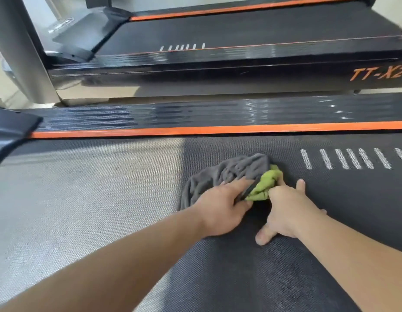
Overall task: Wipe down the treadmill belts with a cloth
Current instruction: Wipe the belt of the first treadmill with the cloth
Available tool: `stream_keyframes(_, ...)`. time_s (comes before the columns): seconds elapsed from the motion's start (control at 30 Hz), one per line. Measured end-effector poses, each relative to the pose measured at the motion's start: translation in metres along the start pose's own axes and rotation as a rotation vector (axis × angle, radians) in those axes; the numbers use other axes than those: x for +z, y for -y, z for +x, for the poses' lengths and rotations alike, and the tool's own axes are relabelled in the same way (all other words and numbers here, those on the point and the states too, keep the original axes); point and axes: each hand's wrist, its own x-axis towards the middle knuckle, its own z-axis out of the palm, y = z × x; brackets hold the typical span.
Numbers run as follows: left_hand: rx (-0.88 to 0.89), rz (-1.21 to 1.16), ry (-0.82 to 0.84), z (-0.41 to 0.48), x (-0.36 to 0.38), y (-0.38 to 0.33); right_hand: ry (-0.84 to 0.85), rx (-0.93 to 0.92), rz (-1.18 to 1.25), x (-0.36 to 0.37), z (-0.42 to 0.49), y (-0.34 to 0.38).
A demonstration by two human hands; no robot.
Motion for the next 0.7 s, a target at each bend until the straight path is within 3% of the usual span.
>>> stream_keyframes(0.1, 0.097, 0.187, 0.041, 0.000, -0.021, 0.034, 0.002, -0.037, -0.008, 0.000, -0.003, 0.000)
stream_keyframes(0.17, -0.023, 0.304, -0.079, 0.022, -0.040, 0.061, 0.018, -0.065, -0.021, -0.001, -0.005, 0.000)
stream_keyframes(0.23, -0.223, 0.252, -0.217, 0.040, -0.049, 0.067, 0.022, -0.067, -0.039, -0.001, -0.005, 0.000)
stream_keyframes(0.3, -0.295, 0.213, -0.296, 0.044, -0.036, 0.051, 0.026, -0.061, -0.039, -0.001, -0.004, 0.000)
stream_keyframes(0.43, -0.038, 0.082, -0.161, 0.004, -0.003, 0.009, 0.006, -0.027, -0.024, 0.002, 0.004, -0.001)
stream_keyframes(0.53, 0.153, 0.162, 0.042, -0.026, -0.003, 0.004, 0.002, 0.004, -0.016, 0.004, 0.007, -0.002)
stream_keyframes(0.6, 0.160, 0.294, 0.089, -0.015, -0.019, 0.029, 0.000, -0.026, -0.018, 0.003, 0.003, -0.001)
stream_keyframes(0.7, -0.058, 0.286, -0.086, 0.019, -0.044, 0.075, 0.006, -0.068, -0.027, 0.001, -0.002, -0.001)
